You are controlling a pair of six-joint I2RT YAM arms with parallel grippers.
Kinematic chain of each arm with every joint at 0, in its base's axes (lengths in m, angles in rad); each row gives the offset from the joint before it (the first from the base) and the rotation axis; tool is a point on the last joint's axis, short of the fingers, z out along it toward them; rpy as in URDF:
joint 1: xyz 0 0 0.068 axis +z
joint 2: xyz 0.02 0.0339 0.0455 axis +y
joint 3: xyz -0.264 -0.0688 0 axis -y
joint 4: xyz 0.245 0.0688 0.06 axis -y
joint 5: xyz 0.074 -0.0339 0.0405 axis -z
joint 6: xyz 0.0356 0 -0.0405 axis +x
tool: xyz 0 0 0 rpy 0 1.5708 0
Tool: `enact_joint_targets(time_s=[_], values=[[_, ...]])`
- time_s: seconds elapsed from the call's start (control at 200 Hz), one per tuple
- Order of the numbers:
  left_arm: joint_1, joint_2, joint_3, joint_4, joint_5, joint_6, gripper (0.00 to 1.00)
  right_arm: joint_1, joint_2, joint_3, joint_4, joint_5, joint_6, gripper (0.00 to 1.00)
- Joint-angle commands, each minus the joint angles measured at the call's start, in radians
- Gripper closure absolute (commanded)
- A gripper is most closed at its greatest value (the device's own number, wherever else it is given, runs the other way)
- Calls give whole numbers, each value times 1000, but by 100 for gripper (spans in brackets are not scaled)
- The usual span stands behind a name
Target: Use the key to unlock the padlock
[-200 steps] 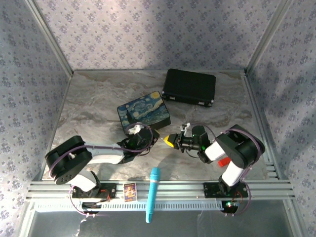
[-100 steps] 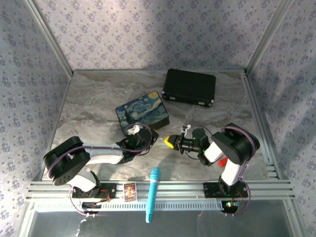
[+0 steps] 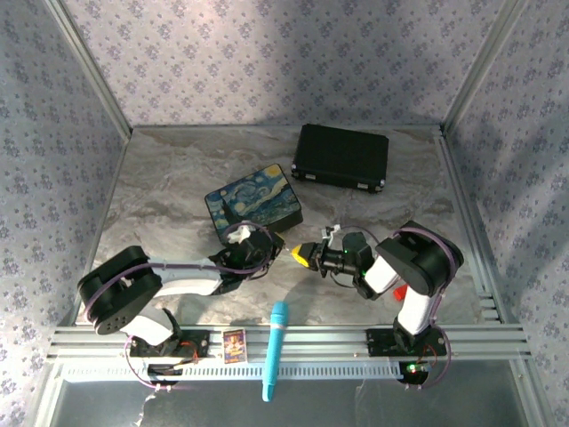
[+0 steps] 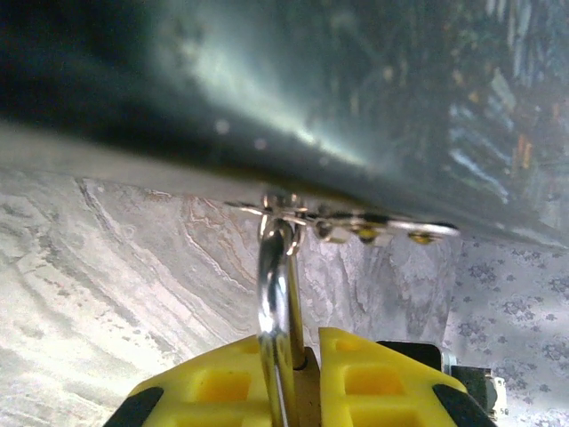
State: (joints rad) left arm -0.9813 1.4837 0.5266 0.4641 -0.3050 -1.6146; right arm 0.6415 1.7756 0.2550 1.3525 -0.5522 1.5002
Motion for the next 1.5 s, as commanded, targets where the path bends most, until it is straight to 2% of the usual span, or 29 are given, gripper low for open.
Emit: enact_joint_targets(time_s=[0.0,0.115,0.24,0.425,1.024,1.494], values=[[-2,19,6,73,40,-74,95,1,-19,20,38,33,-18,100],[-2,20,1,103,47,-71,95,0,-24,41,39,19,-12,100],[-2,0,1,58,33,-65,95,-5,-26,23,37,33,-8,100],[-2,-19,-11,53,14,-62,90,-33,-56,-27,39,41,-18,100],[-9,-16,0,66,7,-65,91,6,-42,19,38,34,-4,100],[-10,-13,-10,72,-9,-81,91,7,-50,-22,39,54,-7,100]])
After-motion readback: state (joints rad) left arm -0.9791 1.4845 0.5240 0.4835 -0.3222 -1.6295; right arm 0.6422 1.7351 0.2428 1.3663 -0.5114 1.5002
